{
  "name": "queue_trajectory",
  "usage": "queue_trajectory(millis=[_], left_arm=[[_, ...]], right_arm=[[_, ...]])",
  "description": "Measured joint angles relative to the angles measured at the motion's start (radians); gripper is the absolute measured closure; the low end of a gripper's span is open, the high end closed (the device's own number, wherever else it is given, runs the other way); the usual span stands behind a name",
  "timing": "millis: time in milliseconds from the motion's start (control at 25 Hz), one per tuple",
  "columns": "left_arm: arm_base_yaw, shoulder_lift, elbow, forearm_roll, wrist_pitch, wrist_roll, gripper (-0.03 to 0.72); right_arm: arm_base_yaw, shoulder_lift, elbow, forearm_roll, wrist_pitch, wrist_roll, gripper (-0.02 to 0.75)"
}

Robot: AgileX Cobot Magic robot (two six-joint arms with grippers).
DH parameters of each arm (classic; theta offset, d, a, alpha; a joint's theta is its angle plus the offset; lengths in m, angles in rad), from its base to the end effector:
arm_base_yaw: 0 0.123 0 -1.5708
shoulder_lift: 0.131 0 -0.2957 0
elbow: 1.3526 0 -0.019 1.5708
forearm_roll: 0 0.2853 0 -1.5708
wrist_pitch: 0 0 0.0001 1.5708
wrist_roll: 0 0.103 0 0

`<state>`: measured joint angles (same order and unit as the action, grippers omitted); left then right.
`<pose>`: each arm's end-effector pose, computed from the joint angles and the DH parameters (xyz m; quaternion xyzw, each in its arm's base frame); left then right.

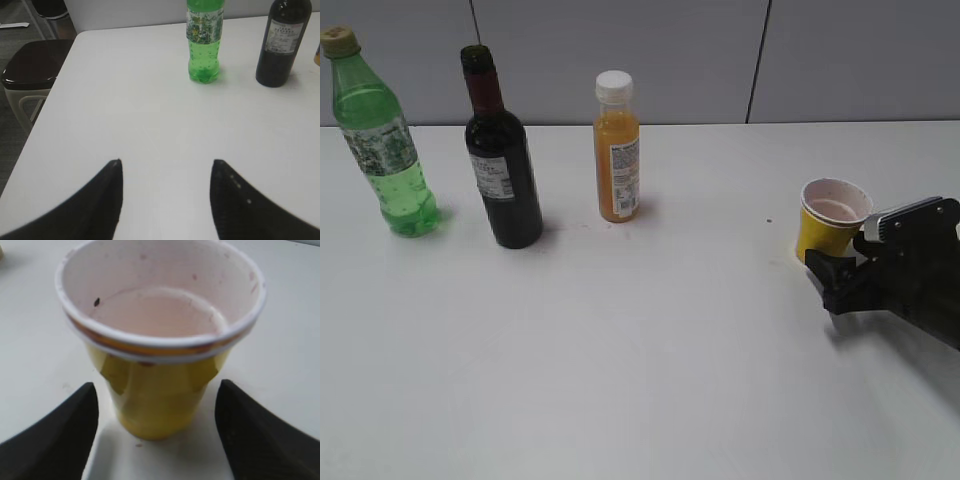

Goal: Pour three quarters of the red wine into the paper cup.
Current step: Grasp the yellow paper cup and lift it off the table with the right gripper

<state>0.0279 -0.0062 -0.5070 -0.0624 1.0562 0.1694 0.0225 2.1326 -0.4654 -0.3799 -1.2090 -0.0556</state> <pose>0.0238 -0.0049 0.2914 0.0613 0.8460 0.0211 0.5293 0.2934 0.0423 0.0277 -0.1864 0.8039 0.0988 0.5561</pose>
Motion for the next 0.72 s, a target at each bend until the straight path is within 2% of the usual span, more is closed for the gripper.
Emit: queue_trajectory(millis=[720], left_arm=[[0.0,0.0,0.0,-0.001,0.0,0.0,0.263]], right_arm=[[0.0,0.041,-0.064,-0.006,-0.001,0.002,0.186]])
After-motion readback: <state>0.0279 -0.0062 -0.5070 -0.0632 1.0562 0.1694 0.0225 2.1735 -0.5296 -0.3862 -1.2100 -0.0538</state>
